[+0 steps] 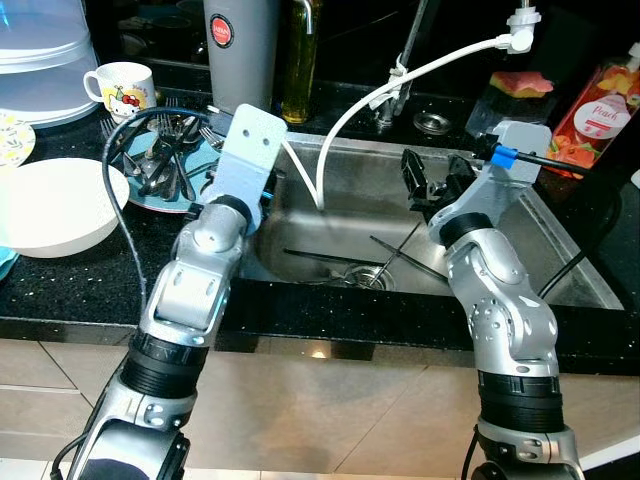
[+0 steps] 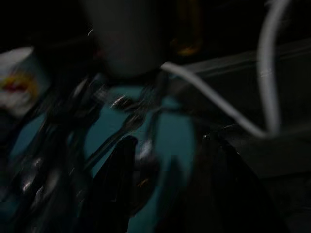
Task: Kitchen organization
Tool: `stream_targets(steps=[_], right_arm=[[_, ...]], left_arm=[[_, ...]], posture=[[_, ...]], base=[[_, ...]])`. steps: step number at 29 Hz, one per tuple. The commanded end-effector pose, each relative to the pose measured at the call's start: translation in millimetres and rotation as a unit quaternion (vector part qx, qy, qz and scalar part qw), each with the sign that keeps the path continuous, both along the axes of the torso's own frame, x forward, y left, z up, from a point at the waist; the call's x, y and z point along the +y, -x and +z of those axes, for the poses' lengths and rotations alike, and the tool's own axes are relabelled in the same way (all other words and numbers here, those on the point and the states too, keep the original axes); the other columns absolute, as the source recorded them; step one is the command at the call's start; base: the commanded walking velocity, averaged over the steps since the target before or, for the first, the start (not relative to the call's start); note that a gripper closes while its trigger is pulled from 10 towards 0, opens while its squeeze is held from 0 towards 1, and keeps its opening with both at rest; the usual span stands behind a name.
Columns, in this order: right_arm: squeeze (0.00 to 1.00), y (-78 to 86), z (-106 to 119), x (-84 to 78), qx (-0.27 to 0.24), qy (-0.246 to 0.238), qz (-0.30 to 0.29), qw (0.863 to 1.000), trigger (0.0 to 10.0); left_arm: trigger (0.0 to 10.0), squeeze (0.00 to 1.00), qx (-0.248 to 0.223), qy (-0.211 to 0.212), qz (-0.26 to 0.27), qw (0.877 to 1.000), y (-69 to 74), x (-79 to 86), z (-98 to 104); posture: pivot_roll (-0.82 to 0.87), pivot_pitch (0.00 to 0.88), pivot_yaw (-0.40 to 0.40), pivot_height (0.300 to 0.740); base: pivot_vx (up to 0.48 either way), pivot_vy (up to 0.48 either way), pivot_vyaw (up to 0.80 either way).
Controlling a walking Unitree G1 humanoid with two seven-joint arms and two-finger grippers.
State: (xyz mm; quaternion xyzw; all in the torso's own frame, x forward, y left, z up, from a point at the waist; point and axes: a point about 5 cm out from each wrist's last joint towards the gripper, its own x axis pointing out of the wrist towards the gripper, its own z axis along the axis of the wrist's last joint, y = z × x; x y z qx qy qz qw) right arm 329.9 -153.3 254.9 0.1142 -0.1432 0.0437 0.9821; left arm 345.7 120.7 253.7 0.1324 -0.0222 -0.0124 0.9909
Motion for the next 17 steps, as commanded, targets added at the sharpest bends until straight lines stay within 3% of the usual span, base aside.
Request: stream_targets(steps=[1,4,9,12,13,14,17], right_arm=[[0.00,-0.5,1.5,-2.8,-0.002,-0.001,-0.010,1.000,10.0],[0.00,-0.4,1.5,-1.5,-0.003,-0.004,-0.009,1.000,10.0],[0.00,-0.3,0.0,-0.3,0.000,-0.003,-0.006,1.000,10.0],[0.00,-0.9,0.9,0.0,-0.001,-0.003,-0.006,1.000,10.0],[0.00,-1.2,1.6,0.0,-0.002,-0.003,-0.006,1.000,10.0],[0.00,-1.4,1.7,0.0,-0.002,-0.003,-0.006,1.000,10.0],[0.00,-1.5,1.7,0.9,-0.001,-0.001,-0.004,1.000,10.0]], left_arm=[[10.0,0.00,0.020,0.010,0.021,1.000,-3.1,2.0,-3.7],[10.0,0.00,0.049,0.031,0.078,0.995,-11.4,22.0,-8.3],[10.0,0.00,0.068,0.076,0.078,0.992,-11.9,23.0,-10.8],[10.0,0.00,0.085,0.154,0.086,0.981,-13.1,24.3,-13.5],[10.0,0.00,0.099,0.218,0.075,0.968,-16.1,22.3,-14.6],[10.0,0.00,0.106,0.245,0.068,0.961,-17.6,20.6,-14.6],[10.0,0.00,0.104,0.286,0.056,0.951,-20.8,18.4,-9.4]], posture=[[0.21,0.046,-0.077,0.740],[0.21,0.045,-0.080,0.740],[0.22,0.042,-0.083,0.740],[0.21,0.043,-0.085,0.740],[0.21,0.044,-0.088,0.740],[0.21,0.044,-0.088,0.740],[0.21,0.044,-0.088,0.740]], base=[[0.000,0.000,0.00],[0.000,0.000,0.00],[0.000,0.000,0.00],[0.000,0.000,0.00],[0.000,0.000,0.00],[0.000,0.000,0.00],[0.000,0.000,0.00]])
